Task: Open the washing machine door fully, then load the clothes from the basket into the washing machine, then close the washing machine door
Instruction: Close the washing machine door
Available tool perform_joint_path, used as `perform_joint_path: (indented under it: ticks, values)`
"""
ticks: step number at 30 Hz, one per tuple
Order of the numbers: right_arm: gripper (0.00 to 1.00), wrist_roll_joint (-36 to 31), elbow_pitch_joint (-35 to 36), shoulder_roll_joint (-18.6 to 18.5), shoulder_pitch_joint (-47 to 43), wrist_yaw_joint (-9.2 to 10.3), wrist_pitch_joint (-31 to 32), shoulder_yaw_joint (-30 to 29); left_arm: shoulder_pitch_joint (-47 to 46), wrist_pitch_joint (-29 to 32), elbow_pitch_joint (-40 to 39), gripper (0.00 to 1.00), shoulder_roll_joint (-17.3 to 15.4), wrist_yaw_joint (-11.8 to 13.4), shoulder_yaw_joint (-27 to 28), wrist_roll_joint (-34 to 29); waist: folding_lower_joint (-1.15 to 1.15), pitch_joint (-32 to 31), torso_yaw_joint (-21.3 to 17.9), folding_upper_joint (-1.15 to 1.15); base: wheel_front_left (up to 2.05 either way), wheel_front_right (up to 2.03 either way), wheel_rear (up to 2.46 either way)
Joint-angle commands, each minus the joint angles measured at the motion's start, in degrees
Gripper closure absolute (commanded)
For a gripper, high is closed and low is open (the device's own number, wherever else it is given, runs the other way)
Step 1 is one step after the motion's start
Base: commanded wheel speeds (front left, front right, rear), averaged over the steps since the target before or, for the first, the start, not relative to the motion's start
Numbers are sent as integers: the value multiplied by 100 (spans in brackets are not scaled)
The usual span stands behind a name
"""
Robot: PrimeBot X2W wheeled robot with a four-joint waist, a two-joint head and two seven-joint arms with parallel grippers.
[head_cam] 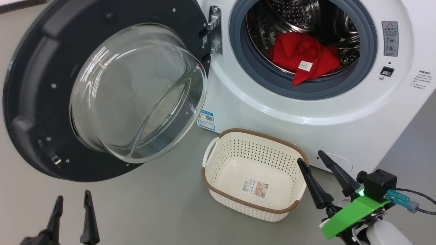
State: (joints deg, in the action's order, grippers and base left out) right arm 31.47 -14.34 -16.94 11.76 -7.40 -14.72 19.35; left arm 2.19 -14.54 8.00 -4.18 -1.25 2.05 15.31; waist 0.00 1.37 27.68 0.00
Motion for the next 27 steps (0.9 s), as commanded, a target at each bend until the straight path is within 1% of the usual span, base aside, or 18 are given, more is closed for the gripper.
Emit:
perform_joint_path:
  ticks: [1,2,3,4,5,6,11,14,18,19,21,24,27]
  values:
    - [0,53,121,-72,-4,-9,-28,84,-98,-17,-183,0,-153,-2,175,21,0,-8,5,0,0,0,0]
    - [0,54,121,-73,-8,-9,-28,82,-98,-8,-209,13,-168,-4,173,22,0,-12,8,0,0,0,0]
    - [0,55,121,-71,-12,-9,-28,80,-95,8,-240,35,-187,-9,169,22,0,-18,12,0,0,0,0]
    - [0,55,119,-67,-15,-9,-28,80,-91,29,-279,62,-211,-21,164,25,0,-24,15,0,0,0,0]
    - [0,56,117,-62,-18,-9,-28,82,-85,62,-320,93,-247,-36,161,25,0,-29,16,0,0,0,0]
    - [0,57,114,-59,-19,-9,-28,84,-80,96,-373,100,-291,-53,159,21,0,-32,16,0,0,0,0]
    - [0,61,108,-45,-34,-9,-28,54,-64,329,-841,100,-499,-86,230,59,0,-48,24,0,0,0,0]
    - [0,59,112,-41,-53,-9,-28,28,-126,599,-1196,100,-609,-135,323,236,0,-35,38,0,0,0,0]
    - [0,47,127,-40,-53,-9,-28,10,-389,1021,-1786,100,-882,-229,495,507,0,10,64,0,0,0,0]
    - [0,47,127,-40,-53,-9,-28,10,-389,1021,-1786,100,-882,-229,495,507,0,10,64,0,0,0,0]
    - [0,44,136,-46,-44,-9,-28,1,-569,1256,-2093,100,-1026,-265,625,710,0,32,69,0,0,0,0]
    - [0,33,142,-53,-40,-9,-28,-5,-930,1651,-2384,100,-1261,-312,917,1188,0,71,74,0,0,0,0]
    - [0,30,141,-64,-25,-9,-28,-12,-1413,1946,-2395,100,-1524,-377,1281,1829,0,115,67,0,0,0,0]
